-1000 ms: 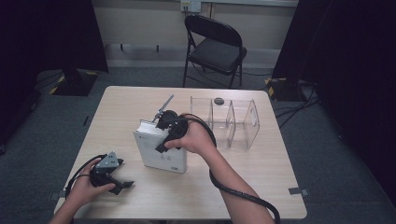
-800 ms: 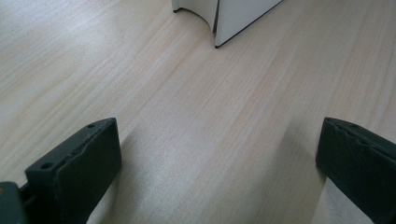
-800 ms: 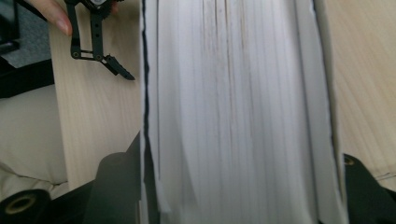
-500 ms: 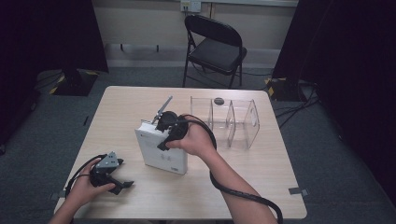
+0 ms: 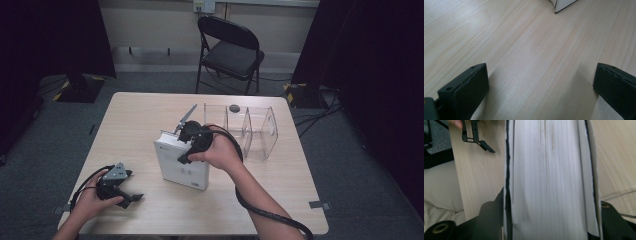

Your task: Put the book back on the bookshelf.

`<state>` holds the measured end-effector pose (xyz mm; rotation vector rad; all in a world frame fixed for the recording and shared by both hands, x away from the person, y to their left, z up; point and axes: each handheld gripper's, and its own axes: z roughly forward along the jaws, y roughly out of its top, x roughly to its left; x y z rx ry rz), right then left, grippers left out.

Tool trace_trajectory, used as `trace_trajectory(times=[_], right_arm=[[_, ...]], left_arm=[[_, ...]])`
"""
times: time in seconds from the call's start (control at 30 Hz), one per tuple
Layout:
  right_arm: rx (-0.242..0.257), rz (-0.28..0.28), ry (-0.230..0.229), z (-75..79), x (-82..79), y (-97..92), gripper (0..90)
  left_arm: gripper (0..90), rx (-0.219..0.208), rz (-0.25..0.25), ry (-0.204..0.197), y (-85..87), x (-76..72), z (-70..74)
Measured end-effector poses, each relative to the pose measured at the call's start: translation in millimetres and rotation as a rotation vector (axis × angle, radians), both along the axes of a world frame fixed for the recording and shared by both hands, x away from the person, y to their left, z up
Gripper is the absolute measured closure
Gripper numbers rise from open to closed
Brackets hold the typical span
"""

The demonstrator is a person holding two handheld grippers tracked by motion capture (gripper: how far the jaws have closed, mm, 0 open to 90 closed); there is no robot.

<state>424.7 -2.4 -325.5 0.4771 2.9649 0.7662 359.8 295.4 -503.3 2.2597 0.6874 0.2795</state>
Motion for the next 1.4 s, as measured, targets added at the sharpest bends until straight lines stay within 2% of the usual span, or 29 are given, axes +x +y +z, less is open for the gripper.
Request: trace_trajectory(times=[0.03,0.07,0.1,0.13,0.17,0.2,0.3,0.4,0.43,0.6,0.7,0.73,0.97,1.03,1.07,1.2,1.23,1.4], right_arm=[[0.014,-0.006,-0.005,-0.8,2.2,1.5,42.4],[0.014,-0.006,-0.005,-0.8,2.2,1.5,42.4],[-0.007,0.0,0.004,-4.7,4.4,5.4,35.2],[-0.007,0.0,0.004,-4.7,4.4,5.4,35.2],[-0.047,-0.009,0.005,-5.5,4.3,10.2,41.5],[-0.051,0.0,-0.024,-5.4,4.8,10.7,43.3],[-0.048,0.012,0.001,-5.0,5.1,10.3,47.2],[-0.041,0.001,0.015,-4.7,3.1,10.3,49.8],[-0.035,-0.007,0.005,-2.9,1.9,9.5,50.4],[-0.029,-0.033,0.01,-0.7,1.4,6.7,51.4],[-0.024,-0.041,0.029,-0.5,3.7,3.3,51.4],[-0.021,-0.06,0.043,0.8,4.2,0.4,51.5],[0.012,-0.082,0.041,8.6,5.3,-12.0,51.6],[0.008,-0.084,0.035,11.4,5.0,-14.0,51.6],[0.008,-0.084,0.035,11.4,5.0,-14.0,51.6],[-0.006,-0.092,0.041,15.6,5.3,-18.4,51.6],[-0.021,-0.092,0.041,16.7,4.2,-19.5,51.6],[-0.018,-0.093,0.038,13.3,4.0,-22.8,51.5]], left_arm=[[0.0,0.004,0.0,0.001,0.0,0.0,0.2],[0.0,0.004,0.0,0.001,0.0,0.0,0.2],[0.0,0.004,0.0,0.001,0.1,0.0,0.3],[0.0,0.004,0.0,0.001,0.1,0.0,0.3],[0.0,-0.001,-0.001,0.0,0.0,0.1,0.0],[0.0,-0.001,-0.001,0.0,0.0,0.1,-0.1],[0.0,0.0,-0.001,0.0,0.0,0.1,0.0],[0.0,-0.001,-0.002,0.0,0.0,0.2,0.0],[0.0,-0.001,-0.002,0.0,0.0,0.2,0.0],[0.0,0.006,-0.003,0.003,0.1,0.5,0.5],[0.0,0.005,0.005,-0.006,-0.1,0.6,0.2],[0.0,0.005,0.004,-0.006,0.0,0.6,0.2],[0.0,0.006,0.005,-0.007,-0.1,0.7,0.2],[0.0,-0.001,0.004,0.002,-0.4,0.5,-0.1],[0.0,0.008,0.005,-0.009,0.0,0.7,0.3],[0.0,0.007,0.004,-0.009,0.0,0.8,0.3],[0.0,0.006,0.004,-0.006,-0.1,0.7,0.3],[0.0,0.007,0.005,-0.008,-0.1,0.7,0.3]])
